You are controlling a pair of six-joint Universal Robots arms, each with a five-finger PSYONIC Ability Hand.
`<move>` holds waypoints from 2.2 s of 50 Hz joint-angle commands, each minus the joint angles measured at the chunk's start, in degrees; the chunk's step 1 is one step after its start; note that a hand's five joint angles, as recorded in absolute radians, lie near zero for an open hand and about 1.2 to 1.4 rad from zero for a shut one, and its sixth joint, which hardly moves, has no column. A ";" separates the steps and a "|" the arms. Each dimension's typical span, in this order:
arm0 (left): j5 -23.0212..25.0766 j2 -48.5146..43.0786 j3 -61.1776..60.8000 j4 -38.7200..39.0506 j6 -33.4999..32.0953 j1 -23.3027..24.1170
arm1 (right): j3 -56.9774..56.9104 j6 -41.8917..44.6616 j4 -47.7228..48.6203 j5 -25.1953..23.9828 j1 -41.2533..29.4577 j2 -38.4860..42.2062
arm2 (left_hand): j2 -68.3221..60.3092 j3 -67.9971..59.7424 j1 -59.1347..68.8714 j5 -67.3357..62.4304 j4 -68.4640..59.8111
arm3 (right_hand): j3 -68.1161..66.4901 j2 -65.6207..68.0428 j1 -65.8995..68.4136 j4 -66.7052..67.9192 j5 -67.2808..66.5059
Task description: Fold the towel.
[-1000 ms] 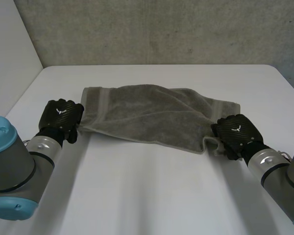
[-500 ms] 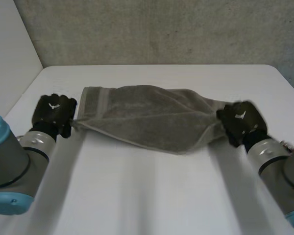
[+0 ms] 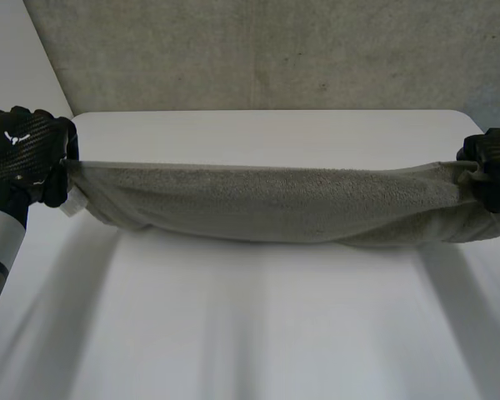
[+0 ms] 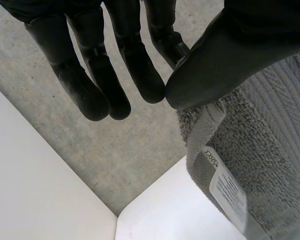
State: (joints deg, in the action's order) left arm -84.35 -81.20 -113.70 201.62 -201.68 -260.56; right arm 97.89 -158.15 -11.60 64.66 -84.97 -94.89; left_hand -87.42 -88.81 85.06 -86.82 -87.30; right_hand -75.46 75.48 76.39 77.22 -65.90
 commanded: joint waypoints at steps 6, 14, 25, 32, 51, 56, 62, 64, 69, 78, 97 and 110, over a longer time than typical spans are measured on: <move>0.24 -5.81 -1.70 0.79 -0.29 0.84 | -0.85 -0.67 -4.74 -7.53 3.85 7.35 | 7.42 8.81 -5.06 16.82 7.30 | -4.54 4.52 3.61 2.78 -4.10; 0.24 -14.25 1.03 0.79 -0.29 0.93 | -2.52 2.05 -4.66 -7.70 3.94 11.92 | 7.42 8.81 -5.06 16.82 7.30 | -4.54 4.52 3.61 2.78 -4.10; -0.46 -32.68 16.29 1.06 -0.21 3.03 | -10.77 1.09 -2.99 -6.83 1.75 26.14 | 7.42 8.81 -5.06 16.82 7.30 | -4.54 4.52 3.61 2.78 -4.10; -0.99 -43.61 29.07 0.88 -0.12 4.62 | -15.88 -2.61 2.64 -4.19 -0.11 33.28 | 7.42 8.81 -5.06 16.82 7.30 | -4.54 4.52 3.61 2.78 -4.10; -3.37 -61.45 52.62 -3.78 -0.21 7.43 | -23.79 -4.01 11.96 1.17 -4.33 45.06 | 10.09 11.48 -7.73 19.49 9.97 | 21.80 -21.83 -22.74 -23.57 22.25; -3.80 -61.98 53.59 -6.50 -0.29 7.61 | -23.97 -4.10 12.13 2.23 -4.15 45.23 | 74.68 76.07 -72.33 84.08 74.56 | 61.50 -61.53 -62.44 -63.26 61.95; -3.98 -60.92 54.55 -9.23 -0.12 8.49 | -24.15 -4.01 15.30 5.92 -3.89 44.18 | 75.52 76.91 -73.17 84.92 75.41 | 65.46 -65.48 -66.39 -67.22 65.90; -4.16 -60.13 54.38 -9.75 -0.12 8.57 | -24.06 -3.92 15.91 6.18 -3.71 43.48 | 75.02 76.41 -72.66 84.42 74.90 | 65.46 -65.48 -66.39 -67.22 65.90; -6.44 -55.66 52.45 -10.19 0.41 8.58 | -24.23 -3.93 16.87 8.28 -2.66 37.86 | 74.18 75.57 -71.82 83.58 74.06 | 65.46 -65.48 -66.39 -67.22 65.90; -6.44 -49.85 46.64 -9.84 0.50 7.87 | -20.10 -0.23 19.78 12.34 -0.02 35.57 | 73.84 75.23 -71.49 83.24 73.72 | 65.46 -65.48 -66.39 -67.22 65.90; -4.78 -39.49 30.14 -9.14 1.28 6.29 | 0.72 2.23 15.75 6.46 -0.55 15.19 | 73.84 75.23 -71.49 83.24 73.72 | 52.13 -52.16 -53.07 -53.89 52.58; -1.34 -32.71 17.03 -3.61 5.68 7.43 | 9.94 5.03 13.52 -0.84 1.12 14.82 | 73.84 75.23 -71.49 83.24 73.72 | 50.40 -50.43 -51.34 -52.17 50.85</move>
State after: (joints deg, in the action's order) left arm -86.19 -116.31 -92.02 194.55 -197.38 -253.54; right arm 103.40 -154.81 -1.25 67.12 -84.88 -80.48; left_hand -16.89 -16.39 17.18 -15.31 -16.91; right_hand -24.43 23.76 24.10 24.69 -15.01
